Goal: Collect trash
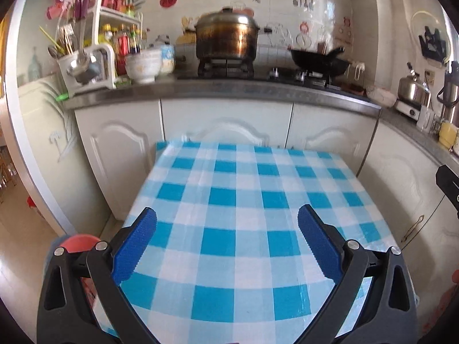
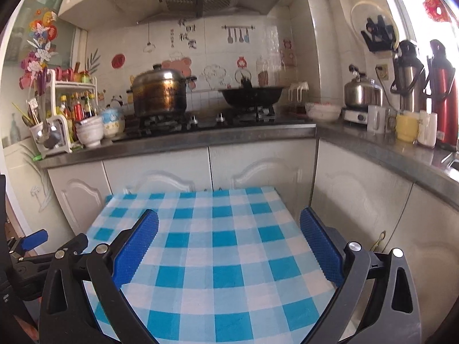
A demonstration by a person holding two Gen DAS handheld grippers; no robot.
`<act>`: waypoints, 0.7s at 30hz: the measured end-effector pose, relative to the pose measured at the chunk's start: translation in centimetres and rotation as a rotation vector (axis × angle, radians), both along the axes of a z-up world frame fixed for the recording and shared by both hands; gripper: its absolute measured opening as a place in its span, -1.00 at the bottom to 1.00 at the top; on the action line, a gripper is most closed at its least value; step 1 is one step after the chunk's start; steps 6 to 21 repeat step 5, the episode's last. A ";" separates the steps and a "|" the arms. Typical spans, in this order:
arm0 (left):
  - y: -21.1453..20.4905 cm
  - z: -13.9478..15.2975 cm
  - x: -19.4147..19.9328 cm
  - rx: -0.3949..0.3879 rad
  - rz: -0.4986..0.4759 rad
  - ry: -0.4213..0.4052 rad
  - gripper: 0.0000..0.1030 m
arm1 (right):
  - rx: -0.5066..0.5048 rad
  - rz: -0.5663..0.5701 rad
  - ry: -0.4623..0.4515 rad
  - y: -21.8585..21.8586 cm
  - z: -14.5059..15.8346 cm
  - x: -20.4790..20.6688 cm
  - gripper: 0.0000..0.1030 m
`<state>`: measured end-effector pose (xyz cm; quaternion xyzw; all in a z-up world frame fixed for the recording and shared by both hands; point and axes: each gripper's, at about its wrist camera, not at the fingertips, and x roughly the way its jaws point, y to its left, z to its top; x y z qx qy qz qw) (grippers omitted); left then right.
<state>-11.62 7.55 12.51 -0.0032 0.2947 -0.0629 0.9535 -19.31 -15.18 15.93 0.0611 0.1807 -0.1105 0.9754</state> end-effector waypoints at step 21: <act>-2.6 -6.6 3.9 0.047 0.044 0.150 0.92 | 0.035 -0.007 0.211 -1.6 -7.4 5.6 0.90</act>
